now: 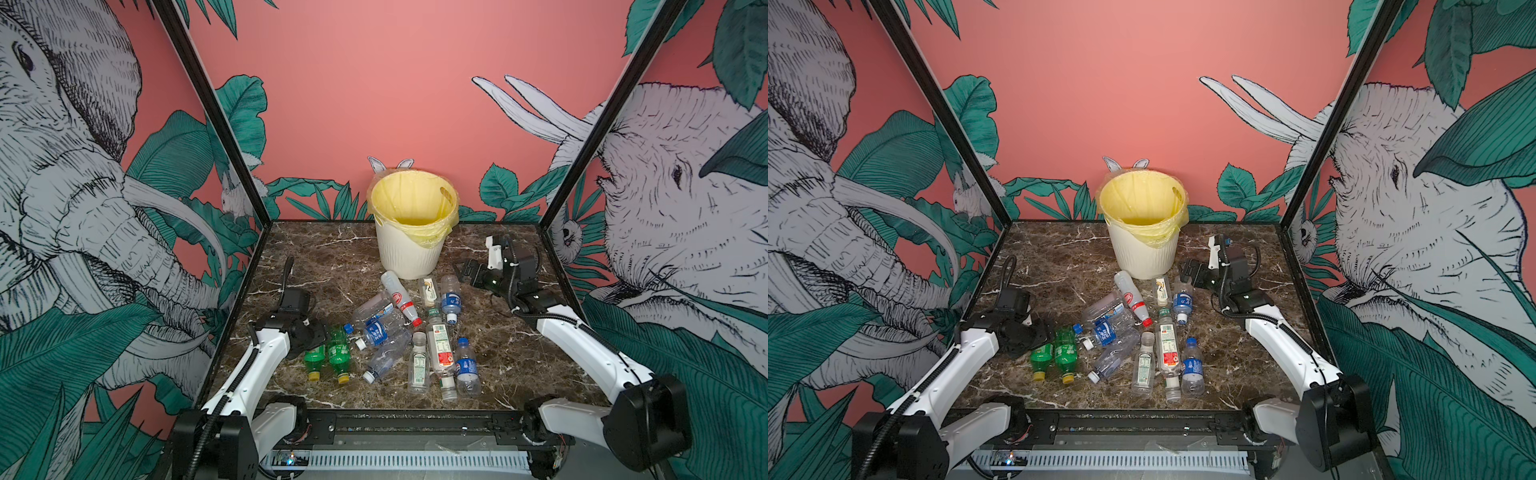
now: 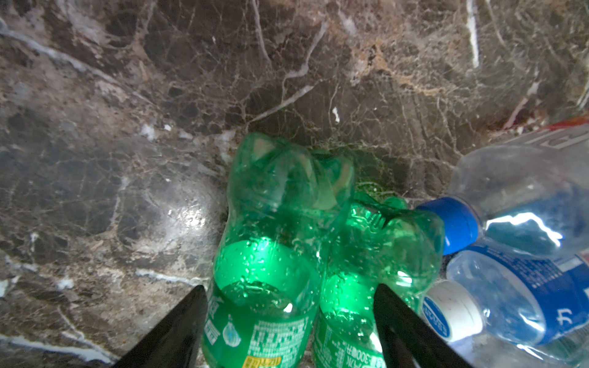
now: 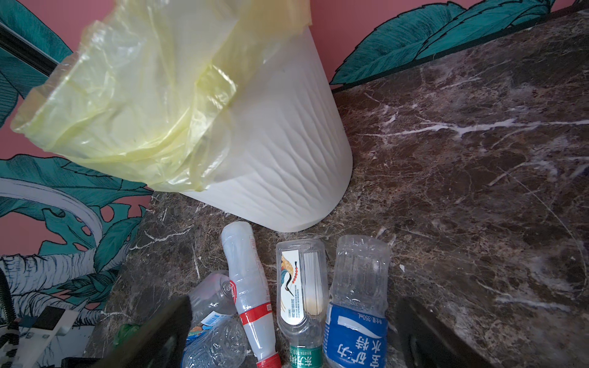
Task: Throw the plastic bottles in the bin
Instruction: Pick up the plastic bottle from the bottom-left of the table.
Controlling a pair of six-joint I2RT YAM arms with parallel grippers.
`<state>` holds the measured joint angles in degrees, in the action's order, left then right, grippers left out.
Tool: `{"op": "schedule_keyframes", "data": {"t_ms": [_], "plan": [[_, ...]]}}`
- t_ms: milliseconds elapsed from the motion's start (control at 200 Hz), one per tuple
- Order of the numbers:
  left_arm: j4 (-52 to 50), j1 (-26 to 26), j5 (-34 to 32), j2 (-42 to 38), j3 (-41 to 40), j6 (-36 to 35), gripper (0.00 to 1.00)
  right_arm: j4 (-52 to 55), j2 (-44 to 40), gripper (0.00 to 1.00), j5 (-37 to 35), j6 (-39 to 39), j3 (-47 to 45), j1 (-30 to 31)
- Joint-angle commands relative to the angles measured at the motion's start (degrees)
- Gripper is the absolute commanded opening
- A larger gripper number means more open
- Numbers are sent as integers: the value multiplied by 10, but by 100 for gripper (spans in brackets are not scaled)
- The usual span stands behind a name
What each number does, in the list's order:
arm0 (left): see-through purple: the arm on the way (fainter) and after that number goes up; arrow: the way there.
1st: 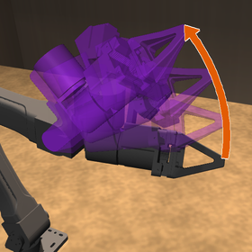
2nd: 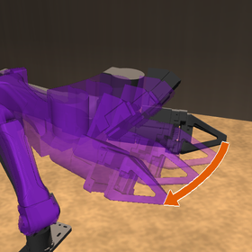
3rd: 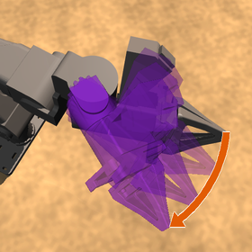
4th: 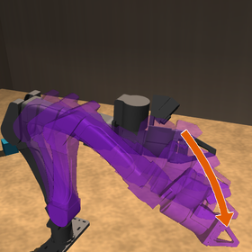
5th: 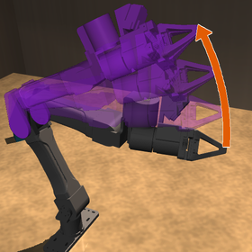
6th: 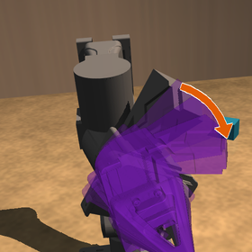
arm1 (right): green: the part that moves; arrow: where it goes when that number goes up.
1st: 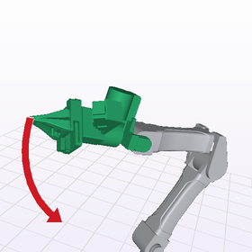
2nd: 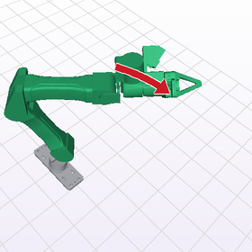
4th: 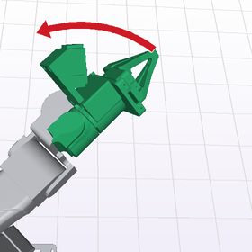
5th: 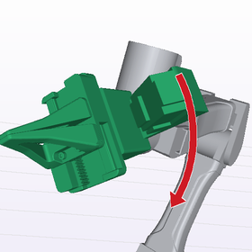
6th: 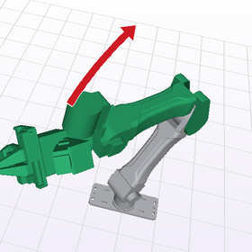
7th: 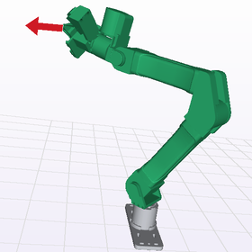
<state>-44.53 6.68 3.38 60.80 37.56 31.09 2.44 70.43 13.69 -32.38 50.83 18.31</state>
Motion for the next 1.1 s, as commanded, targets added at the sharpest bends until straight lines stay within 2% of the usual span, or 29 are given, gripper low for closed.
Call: {"op": "schedule_keyframes", "data": {"t_ms": [0,415,995,1095], "plan": [[12,3,-2,11,-13,4,80,-3,-18,99,-11,-1,2,-4],[48,2,-16,38,-30,8,77,8,-18,99,-13,-6,11,-6],[96,3,-48,65,-48,11,55,20,-19,99,-14,-6,19,-14],[95,3,-57,70,-44,8,54,24,-18,99,-10,-6,22,-15]]}}
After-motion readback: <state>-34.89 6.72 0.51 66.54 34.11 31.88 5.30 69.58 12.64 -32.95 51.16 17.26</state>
